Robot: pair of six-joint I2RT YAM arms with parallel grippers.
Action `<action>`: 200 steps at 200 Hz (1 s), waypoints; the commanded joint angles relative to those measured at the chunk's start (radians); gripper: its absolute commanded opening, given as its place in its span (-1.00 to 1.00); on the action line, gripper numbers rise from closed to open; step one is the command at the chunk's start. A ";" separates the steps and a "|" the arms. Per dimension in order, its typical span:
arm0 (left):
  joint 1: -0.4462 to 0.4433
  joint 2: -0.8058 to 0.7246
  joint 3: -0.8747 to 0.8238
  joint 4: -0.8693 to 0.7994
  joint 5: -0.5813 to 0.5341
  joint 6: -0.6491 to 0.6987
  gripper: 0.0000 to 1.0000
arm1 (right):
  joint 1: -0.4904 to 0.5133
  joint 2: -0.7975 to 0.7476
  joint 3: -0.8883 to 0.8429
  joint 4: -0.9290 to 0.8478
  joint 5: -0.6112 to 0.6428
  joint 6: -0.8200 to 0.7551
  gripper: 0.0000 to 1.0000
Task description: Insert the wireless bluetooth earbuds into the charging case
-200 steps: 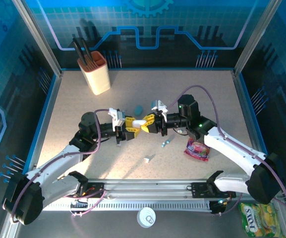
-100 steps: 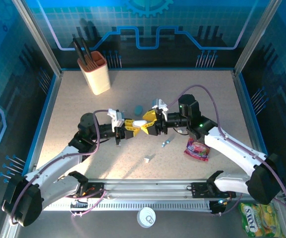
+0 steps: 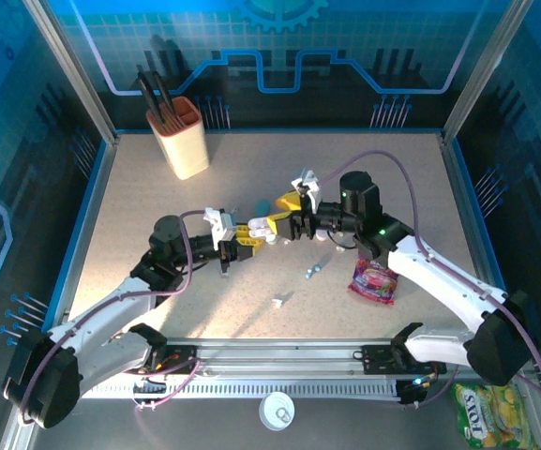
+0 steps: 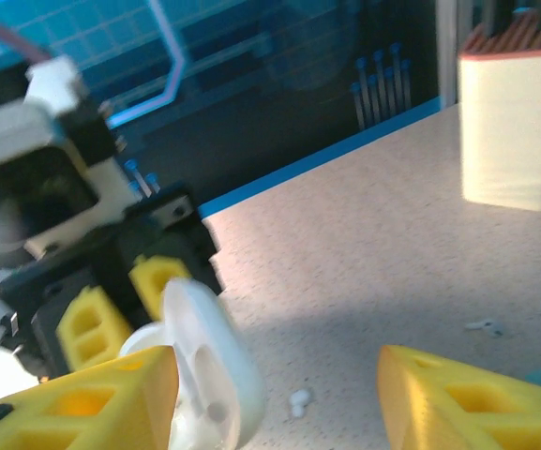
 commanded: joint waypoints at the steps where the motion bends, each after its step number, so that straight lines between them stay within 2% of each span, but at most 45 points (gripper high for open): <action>1: -0.007 -0.019 -0.023 0.057 -0.011 0.026 -1.00 | -0.010 0.012 0.037 0.015 0.064 0.030 0.17; 27: -0.007 -0.013 -0.034 0.081 -0.070 0.032 -0.98 | -0.010 -0.031 0.007 0.031 0.115 0.065 0.18; 52: -0.008 0.000 -0.044 0.094 -0.106 0.058 -0.91 | -0.010 -0.130 -0.073 0.024 0.250 0.176 0.19; 87: -0.006 0.022 -0.071 0.138 -0.155 0.085 -0.94 | 0.004 -0.246 -0.197 -0.183 0.428 0.387 0.20; 115: -0.003 0.048 -0.074 0.160 -0.215 0.083 -0.95 | 0.060 -0.289 -0.320 -0.269 0.476 0.594 0.20; 140: 0.001 0.063 -0.095 0.223 -0.254 0.080 -0.98 | 0.139 -0.252 -0.400 -0.258 0.481 0.729 0.20; 165: 0.002 0.067 -0.123 0.290 -0.337 0.069 -0.97 | 0.216 -0.175 -0.444 -0.192 0.502 0.794 0.21; 200: 0.003 0.031 -0.138 0.288 -0.359 0.082 -0.96 | 0.278 -0.029 -0.452 -0.100 0.455 0.848 0.13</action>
